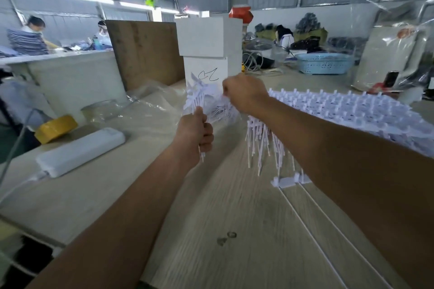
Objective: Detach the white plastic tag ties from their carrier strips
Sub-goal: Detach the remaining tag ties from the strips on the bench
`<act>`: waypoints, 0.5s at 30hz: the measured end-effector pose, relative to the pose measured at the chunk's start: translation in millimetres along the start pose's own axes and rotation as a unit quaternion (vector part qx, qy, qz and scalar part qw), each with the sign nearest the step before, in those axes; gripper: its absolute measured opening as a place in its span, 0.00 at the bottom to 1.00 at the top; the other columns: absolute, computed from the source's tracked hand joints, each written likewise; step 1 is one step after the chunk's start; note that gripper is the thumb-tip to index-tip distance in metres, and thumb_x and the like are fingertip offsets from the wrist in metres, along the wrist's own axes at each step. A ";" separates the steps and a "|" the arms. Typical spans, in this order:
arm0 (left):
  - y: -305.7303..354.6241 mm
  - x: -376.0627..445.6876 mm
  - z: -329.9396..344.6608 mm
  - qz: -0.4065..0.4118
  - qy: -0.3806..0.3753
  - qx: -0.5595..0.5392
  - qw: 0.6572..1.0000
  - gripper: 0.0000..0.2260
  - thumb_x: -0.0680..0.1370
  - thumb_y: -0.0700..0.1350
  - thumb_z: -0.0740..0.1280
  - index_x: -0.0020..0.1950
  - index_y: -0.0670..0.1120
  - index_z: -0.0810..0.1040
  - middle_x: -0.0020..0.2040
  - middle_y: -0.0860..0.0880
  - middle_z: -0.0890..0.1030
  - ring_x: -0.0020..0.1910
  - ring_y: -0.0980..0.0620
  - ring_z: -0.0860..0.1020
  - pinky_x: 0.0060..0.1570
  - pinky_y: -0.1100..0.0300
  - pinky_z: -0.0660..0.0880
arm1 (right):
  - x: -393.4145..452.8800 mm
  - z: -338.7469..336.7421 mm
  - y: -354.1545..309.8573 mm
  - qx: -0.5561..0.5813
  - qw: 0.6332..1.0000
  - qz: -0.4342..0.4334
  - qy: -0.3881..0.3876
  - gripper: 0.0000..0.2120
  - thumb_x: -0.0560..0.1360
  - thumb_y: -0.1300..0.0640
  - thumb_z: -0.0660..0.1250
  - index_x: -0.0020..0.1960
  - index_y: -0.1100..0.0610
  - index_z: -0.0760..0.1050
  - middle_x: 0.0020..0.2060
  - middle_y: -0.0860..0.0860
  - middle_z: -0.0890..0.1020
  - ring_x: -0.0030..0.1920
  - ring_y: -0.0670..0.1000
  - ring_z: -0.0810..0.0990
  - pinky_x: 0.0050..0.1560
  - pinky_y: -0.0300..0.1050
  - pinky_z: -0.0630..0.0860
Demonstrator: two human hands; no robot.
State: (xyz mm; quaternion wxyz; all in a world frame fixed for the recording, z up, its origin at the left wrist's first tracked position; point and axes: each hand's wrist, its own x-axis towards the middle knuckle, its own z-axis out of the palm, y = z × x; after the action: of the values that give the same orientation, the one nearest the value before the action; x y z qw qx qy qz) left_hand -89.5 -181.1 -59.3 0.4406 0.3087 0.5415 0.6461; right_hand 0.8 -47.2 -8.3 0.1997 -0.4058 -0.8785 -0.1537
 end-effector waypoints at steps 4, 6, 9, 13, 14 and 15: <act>2.5 -0.3 0.5 0.013 -0.046 0.055 0.997 0.15 0.85 0.50 0.52 0.39 0.51 0.61 0.26 0.52 0.58 0.21 0.55 0.53 0.21 0.69 0.52 | 20.8 -17.3 12.6 0.167 0.971 0.157 0.074 0.10 0.82 0.57 0.60 0.57 0.57 0.79 0.53 0.58 0.83 0.53 0.61 0.82 0.51 0.51 0.78; 1.2 -0.5 2.3 0.015 -0.061 0.082 0.995 0.13 0.84 0.48 0.53 0.39 0.52 0.60 0.25 0.52 0.58 0.21 0.54 0.53 0.21 0.69 0.52 | 26.4 -23.3 15.8 0.213 0.957 0.183 0.075 0.11 0.82 0.57 0.58 0.56 0.56 0.78 0.53 0.56 0.83 0.53 0.60 0.82 0.53 0.51 0.79; -0.9 3.0 -0.1 -0.004 -0.048 0.083 0.995 0.13 0.84 0.46 0.52 0.39 0.50 0.61 0.23 0.53 0.59 0.19 0.55 0.53 0.20 0.70 0.52 | 30.7 -22.3 15.4 0.229 0.953 0.183 0.072 0.11 0.81 0.59 0.57 0.55 0.56 0.77 0.51 0.55 0.84 0.52 0.58 0.83 0.54 0.54 0.80; -4.1 9.2 -10.1 -0.064 -0.006 0.043 0.997 0.14 0.85 0.45 0.52 0.39 0.49 0.62 0.23 0.52 0.59 0.19 0.56 0.54 0.20 0.71 0.52 | 24.8 -11.0 9.8 0.277 0.955 0.095 0.054 0.12 0.81 0.47 0.64 0.54 0.54 0.79 0.50 0.53 0.84 0.51 0.55 0.81 0.51 0.49 0.77; -4.1 11.7 -12.9 -0.073 0.004 0.037 0.997 0.13 0.85 0.44 0.52 0.39 0.48 0.63 0.23 0.52 0.59 0.18 0.56 0.54 0.21 0.71 0.51 | 21.6 -9.6 7.1 0.310 0.949 0.052 0.009 0.15 0.79 0.43 0.66 0.56 0.53 0.79 0.51 0.52 0.83 0.52 0.53 0.80 0.52 0.48 0.77; -3.8 14.5 -15.7 -0.079 0.012 0.033 0.996 0.13 0.84 0.43 0.51 0.40 0.48 0.63 0.23 0.52 0.59 0.18 0.56 0.54 0.20 0.71 0.51 | 18.3 -9.0 3.9 0.328 0.944 0.011 -0.047 0.20 0.77 0.39 0.68 0.59 0.52 0.79 0.52 0.50 0.83 0.52 0.51 0.80 0.53 0.47 0.76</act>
State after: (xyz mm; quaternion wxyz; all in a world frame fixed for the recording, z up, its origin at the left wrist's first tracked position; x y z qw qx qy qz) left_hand -108.5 -174.7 -67.7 0.4734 0.2711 0.5906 0.5947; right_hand -5.0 -36.7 8.7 0.2816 -0.3346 -0.8842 0.1643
